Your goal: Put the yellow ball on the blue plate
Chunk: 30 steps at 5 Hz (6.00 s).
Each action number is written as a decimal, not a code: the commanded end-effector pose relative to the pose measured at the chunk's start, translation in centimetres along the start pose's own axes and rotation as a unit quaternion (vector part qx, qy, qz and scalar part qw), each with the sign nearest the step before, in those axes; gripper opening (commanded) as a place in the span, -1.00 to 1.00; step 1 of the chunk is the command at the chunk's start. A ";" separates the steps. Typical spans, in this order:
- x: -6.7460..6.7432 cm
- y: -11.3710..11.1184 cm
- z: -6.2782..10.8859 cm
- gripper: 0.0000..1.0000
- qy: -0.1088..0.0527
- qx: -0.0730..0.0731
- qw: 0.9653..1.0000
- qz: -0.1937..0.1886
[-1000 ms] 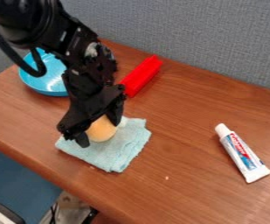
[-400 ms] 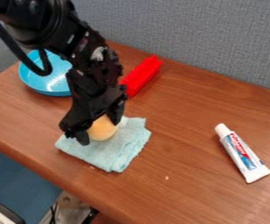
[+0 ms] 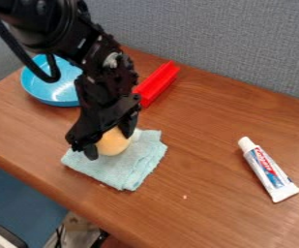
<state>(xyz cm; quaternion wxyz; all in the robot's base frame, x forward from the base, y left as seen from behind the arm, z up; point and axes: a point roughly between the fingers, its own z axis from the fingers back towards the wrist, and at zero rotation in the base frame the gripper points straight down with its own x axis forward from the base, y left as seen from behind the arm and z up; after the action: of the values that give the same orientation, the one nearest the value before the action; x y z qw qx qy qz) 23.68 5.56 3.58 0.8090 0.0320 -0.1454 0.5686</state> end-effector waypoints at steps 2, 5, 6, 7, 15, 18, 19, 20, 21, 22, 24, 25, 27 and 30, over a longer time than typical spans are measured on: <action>0.2 0.6 -0.1 1.00 -0.008 0.023 1.000 -0.005; 0.4 0.8 -0.1 1.00 -0.014 0.039 0.999 -0.010; 0.4 0.8 -0.2 1.00 -0.017 0.044 0.999 -0.012; 0.4 0.9 -0.2 1.00 -0.018 0.049 0.999 -0.014; 1.9 0.2 1.7 -1.00 0.011 0.051 0.998 -0.035; 2.1 -0.2 1.8 -1.00 0.022 0.053 0.998 -0.039; 2.2 -0.3 1.8 -1.00 0.025 0.055 0.997 -0.040; 2.2 -0.4 1.8 -1.00 0.028 0.056 0.997 -0.041; 2.3 -0.4 1.8 -1.00 0.031 0.058 0.997 -0.043; 2.3 -0.5 1.8 -1.00 0.034 0.059 0.997 -0.044; 2.4 -0.7 1.8 -1.00 0.039 0.061 0.996 -0.046; 2.5 -0.7 1.8 -1.00 0.042 0.062 0.996 -0.047; 2.6 -0.9 1.8 -1.00 0.047 0.064 0.996 -0.050; 2.7 -1.1 1.8 -1.00 0.054 0.067 0.995 -0.053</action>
<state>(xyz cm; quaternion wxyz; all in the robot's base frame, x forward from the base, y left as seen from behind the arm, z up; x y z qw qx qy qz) 24.62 6.79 5.55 0.8461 0.0689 -0.0488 0.5263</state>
